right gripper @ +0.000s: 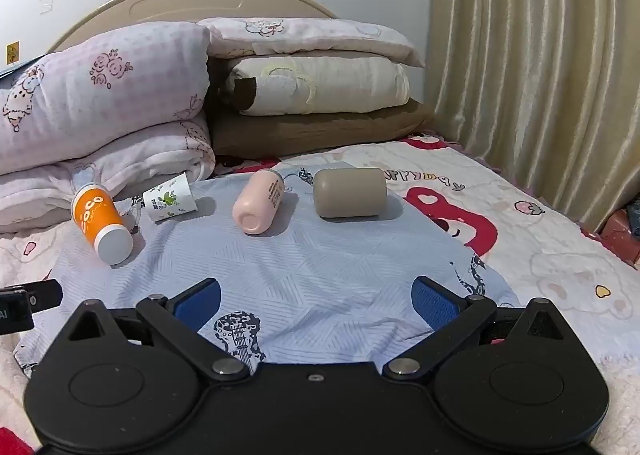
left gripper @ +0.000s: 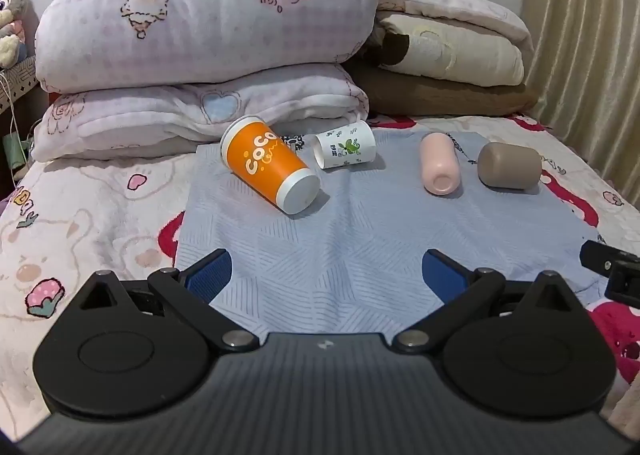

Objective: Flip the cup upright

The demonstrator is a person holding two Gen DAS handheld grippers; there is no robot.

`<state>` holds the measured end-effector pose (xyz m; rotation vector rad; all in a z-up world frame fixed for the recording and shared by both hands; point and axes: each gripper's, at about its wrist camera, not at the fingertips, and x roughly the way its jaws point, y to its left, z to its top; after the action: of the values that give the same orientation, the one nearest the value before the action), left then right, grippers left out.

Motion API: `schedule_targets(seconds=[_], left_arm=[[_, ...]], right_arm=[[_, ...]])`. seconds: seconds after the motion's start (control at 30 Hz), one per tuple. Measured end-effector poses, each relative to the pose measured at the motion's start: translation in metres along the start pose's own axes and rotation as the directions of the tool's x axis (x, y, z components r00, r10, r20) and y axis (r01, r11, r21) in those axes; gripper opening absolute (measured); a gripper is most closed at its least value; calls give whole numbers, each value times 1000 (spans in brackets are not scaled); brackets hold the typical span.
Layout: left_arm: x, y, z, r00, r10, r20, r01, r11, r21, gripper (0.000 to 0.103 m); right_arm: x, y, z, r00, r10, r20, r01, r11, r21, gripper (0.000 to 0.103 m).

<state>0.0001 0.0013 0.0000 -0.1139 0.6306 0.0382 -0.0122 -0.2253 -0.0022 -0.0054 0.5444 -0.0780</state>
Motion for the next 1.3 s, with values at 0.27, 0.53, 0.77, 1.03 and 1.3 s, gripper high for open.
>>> schedule_targets(seconds=[0.27,0.53,0.77,1.03,1.3], left_arm=[[2,1,1,998,29,59,-29,1000,5,103],[-6,1,2,998,33,61,-34,999,13,103],[-8,-3,-1,996,33,81,-35,999,27,103],[-13,-5,-4,992,23,126,-29,999,45,103],[-14,-7,-6,988,8,157,-18,998,65,103]], right_arm=[[0,0,0,1000,9,-5,-9,1000,4,103],[-2,1,-1,1000,0,11,0,1000,-6,103],[0,-1,0,1000,-1,10,1,1000,-6,103],[0,0,-1,1000,-1,10,1,1000,-7,103],[1,-1,-1,1000,-1,7,2,1000,-7,103]])
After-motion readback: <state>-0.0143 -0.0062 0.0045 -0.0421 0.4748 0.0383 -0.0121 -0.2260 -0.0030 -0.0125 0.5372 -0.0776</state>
